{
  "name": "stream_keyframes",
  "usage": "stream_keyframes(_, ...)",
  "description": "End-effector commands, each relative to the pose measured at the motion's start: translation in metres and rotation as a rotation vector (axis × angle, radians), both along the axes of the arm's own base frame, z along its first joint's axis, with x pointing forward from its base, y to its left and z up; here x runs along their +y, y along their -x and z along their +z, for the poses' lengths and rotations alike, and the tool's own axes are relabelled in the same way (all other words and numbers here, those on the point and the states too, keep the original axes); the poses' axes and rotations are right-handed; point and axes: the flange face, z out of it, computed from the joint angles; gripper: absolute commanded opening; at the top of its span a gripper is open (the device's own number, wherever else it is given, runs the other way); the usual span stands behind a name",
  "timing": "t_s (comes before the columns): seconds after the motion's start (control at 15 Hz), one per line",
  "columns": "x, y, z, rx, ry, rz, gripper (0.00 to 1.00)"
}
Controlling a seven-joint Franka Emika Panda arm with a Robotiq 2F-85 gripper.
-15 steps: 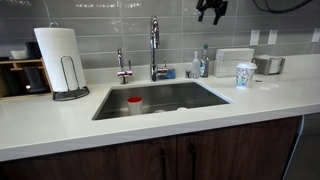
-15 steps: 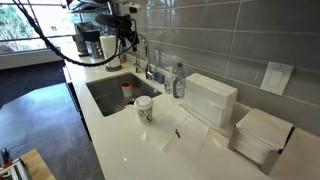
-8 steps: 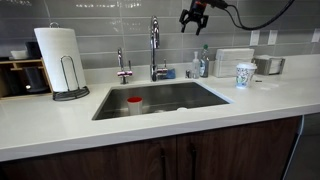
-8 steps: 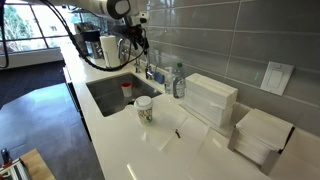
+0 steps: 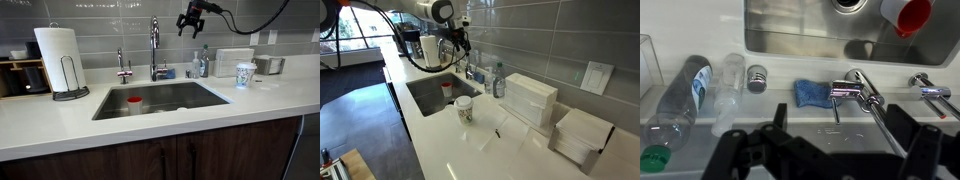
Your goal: Turn the faucet handle forward
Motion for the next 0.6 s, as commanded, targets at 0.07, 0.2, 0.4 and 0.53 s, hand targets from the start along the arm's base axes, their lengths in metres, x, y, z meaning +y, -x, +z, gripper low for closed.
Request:
stream_keyframes(0.07,-0.002,-0.006,-0.004,-0.004,-0.018,-0.01,1.0)
stream_keyframes(0.2,0.001,-0.021,-0.02,-0.007,-0.025,-0.015,1.0)
stream_keyframes(0.4,0.003,-0.045,-0.038,-0.037,-0.048,-0.023,1.0)
stream_keyframes(0.53,0.003,-0.06,-0.047,-0.067,-0.05,-0.039,1.0)
